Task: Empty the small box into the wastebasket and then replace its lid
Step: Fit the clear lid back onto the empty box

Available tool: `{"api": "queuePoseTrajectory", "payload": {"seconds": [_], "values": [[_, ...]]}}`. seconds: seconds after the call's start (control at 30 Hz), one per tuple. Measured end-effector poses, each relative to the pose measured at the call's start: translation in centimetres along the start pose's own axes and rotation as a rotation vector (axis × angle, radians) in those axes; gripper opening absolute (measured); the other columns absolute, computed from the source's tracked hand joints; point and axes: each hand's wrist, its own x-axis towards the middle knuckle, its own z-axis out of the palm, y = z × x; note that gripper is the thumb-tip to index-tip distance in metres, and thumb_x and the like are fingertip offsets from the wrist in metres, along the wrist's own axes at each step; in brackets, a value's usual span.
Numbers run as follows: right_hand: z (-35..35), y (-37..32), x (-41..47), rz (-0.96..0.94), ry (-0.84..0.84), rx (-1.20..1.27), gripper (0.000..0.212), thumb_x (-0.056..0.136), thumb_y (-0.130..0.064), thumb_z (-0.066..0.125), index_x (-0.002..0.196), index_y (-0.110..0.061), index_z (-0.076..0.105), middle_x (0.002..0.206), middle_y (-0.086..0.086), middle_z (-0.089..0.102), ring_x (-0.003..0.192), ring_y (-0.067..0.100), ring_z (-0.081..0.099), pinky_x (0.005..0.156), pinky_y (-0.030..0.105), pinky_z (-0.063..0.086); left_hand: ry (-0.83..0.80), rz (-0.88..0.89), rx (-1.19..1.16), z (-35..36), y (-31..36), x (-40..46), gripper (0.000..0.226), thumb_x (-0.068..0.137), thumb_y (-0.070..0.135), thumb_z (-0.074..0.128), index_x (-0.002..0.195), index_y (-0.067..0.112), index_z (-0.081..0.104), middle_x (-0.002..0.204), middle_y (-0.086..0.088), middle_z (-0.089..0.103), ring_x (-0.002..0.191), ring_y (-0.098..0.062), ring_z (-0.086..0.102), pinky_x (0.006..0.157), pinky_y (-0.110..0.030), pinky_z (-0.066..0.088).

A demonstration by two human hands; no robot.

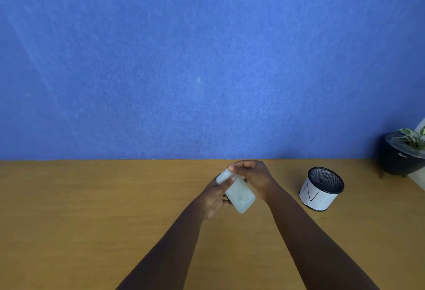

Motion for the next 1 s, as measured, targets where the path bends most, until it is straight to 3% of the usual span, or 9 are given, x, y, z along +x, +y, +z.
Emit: {"api": "queuePoseTrajectory", "payload": {"seconds": [0.1, 0.17, 0.27, 0.33, 0.4, 0.53, 0.67, 0.83, 1.0], "values": [[0.0, 0.1, 0.0, -0.005, 0.059, 0.059, 0.02, 0.076, -0.014, 0.073, 0.089, 0.001, 0.071, 0.08, 0.009, 0.069, 0.069, 0.017, 0.064, 0.057, 0.022, 0.05, 0.047, 0.027, -0.014, 0.3, 0.1, 0.1, 0.031, 0.094, 0.034, 0.051, 0.122, 0.02, 0.051, 0.112, -0.002, 0.061, 0.104, -0.02, 0.06, 0.078, -0.033, 0.055], [0.1, 0.1, 0.1, -0.02, 0.134, 0.116, 0.021, 0.077, -0.012, 0.073, 0.092, 0.003, 0.07, 0.077, 0.006, 0.068, 0.064, 0.014, 0.063, 0.049, 0.017, 0.049, 0.191, 0.069, -0.034, 0.3, 0.1, 0.2, 0.033, 0.09, 0.029, 0.059, 0.119, 0.015, 0.05, 0.112, -0.003, 0.058, 0.099, -0.016, 0.06, 0.067, -0.029, 0.056], [-0.3, 0.0, 0.3, -0.028, 0.229, 0.187, 0.02, 0.078, -0.012, 0.072, 0.092, 0.003, 0.069, 0.075, 0.005, 0.067, 0.062, 0.013, 0.061, 0.048, 0.019, 0.047, 0.347, 0.098, 0.035, -0.3, -0.5, 0.1, 0.022, 0.082, 0.023, 0.07, 0.087, 0.013, 0.052, 0.089, -0.001, 0.051, 0.083, -0.014, 0.055, 0.059, -0.026, 0.053], [-0.5, 0.1, 0.3, -0.024, 0.258, 0.21, 0.018, 0.078, -0.012, 0.072, 0.089, 0.002, 0.069, 0.074, 0.004, 0.067, 0.062, 0.014, 0.06, 0.048, 0.019, 0.047, 0.307, 0.073, 0.143, -0.6, -0.9, 0.0, 0.02, 0.081, 0.022, 0.072, 0.076, 0.012, 0.056, 0.073, -0.001, 0.053, 0.063, -0.011, 0.054, 0.052, -0.024, 0.049], [-0.6, 0.2, 0.4, -0.017, 0.267, 0.229, 0.01, 0.077, -0.012, 0.073, 0.081, -0.003, 0.069, 0.075, 0.004, 0.066, 0.063, 0.015, 0.06, 0.051, 0.023, 0.048, 0.252, 0.057, 0.172, -0.5, -1.1, -0.2, 0.012, 0.082, 0.02, 0.071, 0.078, 0.011, 0.064, 0.07, -0.002, 0.062, 0.052, -0.005, 0.059, 0.05, -0.02, 0.049], [-0.3, 0.3, 0.3, -0.007, 0.281, 0.256, 0.008, 0.077, -0.011, 0.073, 0.078, -0.006, 0.068, 0.074, 0.003, 0.066, 0.061, 0.014, 0.06, 0.053, 0.024, 0.047, 0.229, 0.136, 0.172, -0.3, -0.9, -0.1, 0.009, 0.085, 0.011, 0.067, 0.077, 0.01, 0.066, 0.077, -0.005, 0.067, 0.064, -0.009, 0.066, 0.061, -0.019, 0.054], [-0.2, 0.2, 0.3, -0.003, 0.32, 0.288, 0.02, 0.077, -0.012, 0.074, 0.091, 0.001, 0.069, 0.075, 0.003, 0.066, 0.061, 0.014, 0.06, 0.052, 0.023, 0.049, 0.254, 0.173, 0.175, -0.1, -0.6, 0.0, 0.013, 0.086, 0.007, 0.065, 0.072, 0.009, 0.064, 0.085, -0.015, 0.066, 0.077, -0.023, 0.065, 0.075, -0.034, 0.056], [-0.4, -0.4, 0.2, -0.043, 0.343, 0.331, 0.021, 0.078, -0.012, 0.072, 0.094, 0.001, 0.069, 0.075, 0.002, 0.066, 0.06, 0.011, 0.06, 0.04, 0.012, 0.048, 0.151, 0.116, 0.119, -0.5, -0.6, -0.3, 0.007, 0.082, 0.011, 0.07, 0.087, 0.012, 0.067, 0.086, 0.0, 0.06, 0.077, -0.01, 0.063, 0.062, -0.027, 0.061], [-0.7, -0.5, 0.2, -0.044, 0.358, 0.343, 0.022, 0.079, -0.011, 0.071, 0.097, 0.002, 0.068, 0.076, 0.001, 0.066, 0.061, 0.009, 0.059, 0.043, 0.011, 0.047, 0.139, 0.055, 0.137, -0.6, -0.8, -0.3, 0.011, 0.077, 0.003, 0.074, 0.082, 0.008, 0.066, 0.075, -0.006, 0.064, 0.053, -0.005, 0.068, 0.056, -0.022, 0.059]]}}
